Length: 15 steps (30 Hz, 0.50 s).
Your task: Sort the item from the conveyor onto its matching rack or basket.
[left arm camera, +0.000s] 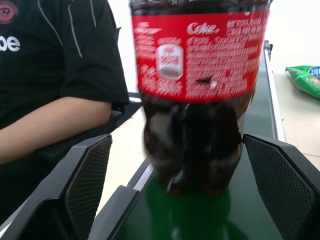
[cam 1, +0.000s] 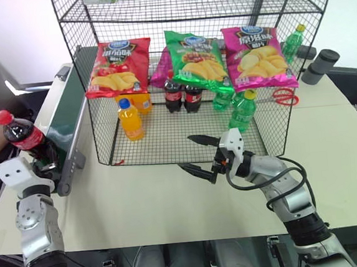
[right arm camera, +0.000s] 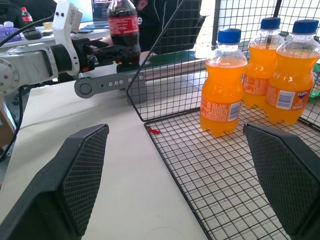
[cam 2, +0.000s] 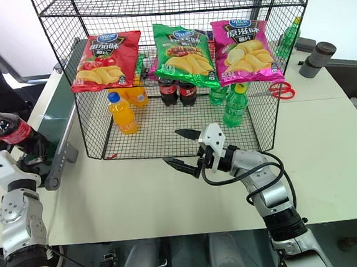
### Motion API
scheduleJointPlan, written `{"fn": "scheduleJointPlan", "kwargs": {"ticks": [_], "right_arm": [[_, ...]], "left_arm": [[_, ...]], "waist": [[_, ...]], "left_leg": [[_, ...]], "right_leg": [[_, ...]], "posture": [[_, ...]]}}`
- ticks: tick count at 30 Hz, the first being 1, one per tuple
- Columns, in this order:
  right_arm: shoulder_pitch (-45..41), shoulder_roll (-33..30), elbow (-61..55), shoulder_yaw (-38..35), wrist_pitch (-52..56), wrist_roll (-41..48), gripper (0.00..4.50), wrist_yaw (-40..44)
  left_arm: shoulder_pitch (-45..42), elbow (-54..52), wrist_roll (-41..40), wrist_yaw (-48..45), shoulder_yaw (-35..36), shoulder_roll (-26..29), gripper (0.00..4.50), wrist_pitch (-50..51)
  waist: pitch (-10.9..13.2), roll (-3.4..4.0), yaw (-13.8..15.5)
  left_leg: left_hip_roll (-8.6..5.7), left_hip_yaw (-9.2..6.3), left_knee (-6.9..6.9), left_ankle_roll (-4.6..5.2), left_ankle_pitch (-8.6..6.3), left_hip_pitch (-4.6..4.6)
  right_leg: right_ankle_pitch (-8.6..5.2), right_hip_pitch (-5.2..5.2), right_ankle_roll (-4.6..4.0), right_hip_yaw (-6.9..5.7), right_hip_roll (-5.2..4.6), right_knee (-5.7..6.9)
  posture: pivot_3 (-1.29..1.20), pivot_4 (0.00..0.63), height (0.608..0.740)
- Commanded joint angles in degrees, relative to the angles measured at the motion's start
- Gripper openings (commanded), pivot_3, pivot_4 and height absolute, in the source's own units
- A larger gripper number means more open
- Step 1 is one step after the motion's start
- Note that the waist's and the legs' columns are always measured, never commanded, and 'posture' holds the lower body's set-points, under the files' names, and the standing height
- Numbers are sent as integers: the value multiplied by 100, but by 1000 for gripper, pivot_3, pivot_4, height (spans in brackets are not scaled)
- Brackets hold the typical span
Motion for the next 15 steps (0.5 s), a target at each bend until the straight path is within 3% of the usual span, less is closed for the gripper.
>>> {"fn": "scheduleJointPlan", "kwargs": {"ticks": [1, 8, 13, 15], "right_arm": [[-18, 60, -177, 31, -73, 46, 4485, 6], [-34, 75, -172, 61, -59, 48, 4485, 0], [-40, 77, -186, 75, -47, 44, 4500, -15], [-43, 69, -192, 68, -40, 47, 4500, -24]], "left_arm": [[-4, -68, -63, -35, 142, 34, 4500, -168], [16, -14, -57, -39, 170, 46, 4500, -222], [33, -29, 58, -66, 179, 112, 2945, -332], [57, -172, 39, -145, 212, 189, 2945, -375]], "waist": [[0, 0, -4], [0, 0, -2], [-1, -1, 1], [-1, -1, 6]], "left_leg": [[0, 0, 0, 0, 0, 0], [0, 0, 0, 0, 0, 0], [0, 0, 0, 0, 0, 0], [0, -1, 0, 0, 0, 0]], "right_leg": [[0, 0, 0, 0, 0, 0], [0, 0, 0, 0, 0, 0], [0, 0, 0, 0, 0, 0], [0, 0, 0, -1, -1, 0]], "posture": [[0, 150, 740], [0, 150, 740], [0, 150, 740], [0, 150, 740]]}}
